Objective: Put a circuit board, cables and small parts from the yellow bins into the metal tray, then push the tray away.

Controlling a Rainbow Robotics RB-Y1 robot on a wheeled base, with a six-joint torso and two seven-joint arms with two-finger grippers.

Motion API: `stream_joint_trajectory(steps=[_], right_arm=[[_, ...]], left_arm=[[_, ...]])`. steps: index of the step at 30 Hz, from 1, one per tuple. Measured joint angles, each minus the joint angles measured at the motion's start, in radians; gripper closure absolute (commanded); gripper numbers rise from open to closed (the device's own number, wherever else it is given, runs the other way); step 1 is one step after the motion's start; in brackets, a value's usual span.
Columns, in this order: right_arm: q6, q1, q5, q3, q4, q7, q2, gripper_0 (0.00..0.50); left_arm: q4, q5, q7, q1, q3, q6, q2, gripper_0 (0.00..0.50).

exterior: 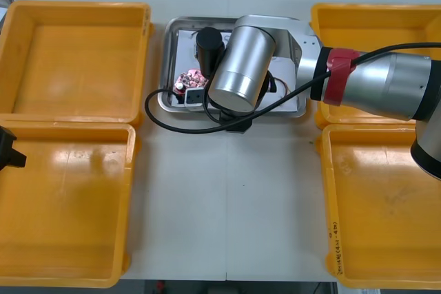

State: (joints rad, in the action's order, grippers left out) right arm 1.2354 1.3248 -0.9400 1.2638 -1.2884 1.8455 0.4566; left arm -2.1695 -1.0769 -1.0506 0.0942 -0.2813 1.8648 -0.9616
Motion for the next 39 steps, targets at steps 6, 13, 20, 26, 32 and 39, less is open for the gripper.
stream_joint_trajectory(steps=[6, 13, 20, 26, 32, 39], right_arm=[[-0.021, 0.005, 0.005, -0.003, 0.019, 0.001, 0.0, 0.5], [-0.029, 0.012, 0.018, -0.003, 0.04, 0.051, 0.0, 0.5], [-0.054, 0.024, 0.018, -0.003, 0.079, 0.06, 0.0, 0.5], [-0.096, 0.034, 0.018, -0.003, 0.129, 0.061, -0.004, 0.5], [-0.108, 0.041, 0.018, -0.003, 0.148, 0.061, -0.009, 0.5], [-0.108, 0.042, 0.018, -0.018, 0.156, 0.061, -0.023, 0.5]], left_arm=[[0.0, 0.0, 0.0, 0.0, 0.0, 0.0, 0.0, 0.0], [0.0, 0.0, 0.0, 0.0, 0.0, 0.0, 0.0, 0.0], [0.0, 0.0, 0.0, 0.0, 0.0, 0.0, 0.0, 0.0], [0.0, 0.0, 0.0, 0.0, 0.0, 0.0, 0.0, 0.0], [0.0, 0.0, 0.0, 0.0, 0.0, 0.0, 0.0, 0.0], [0.0, 0.0, 0.0, 0.0, 0.0, 0.0, 0.0, 0.0]])
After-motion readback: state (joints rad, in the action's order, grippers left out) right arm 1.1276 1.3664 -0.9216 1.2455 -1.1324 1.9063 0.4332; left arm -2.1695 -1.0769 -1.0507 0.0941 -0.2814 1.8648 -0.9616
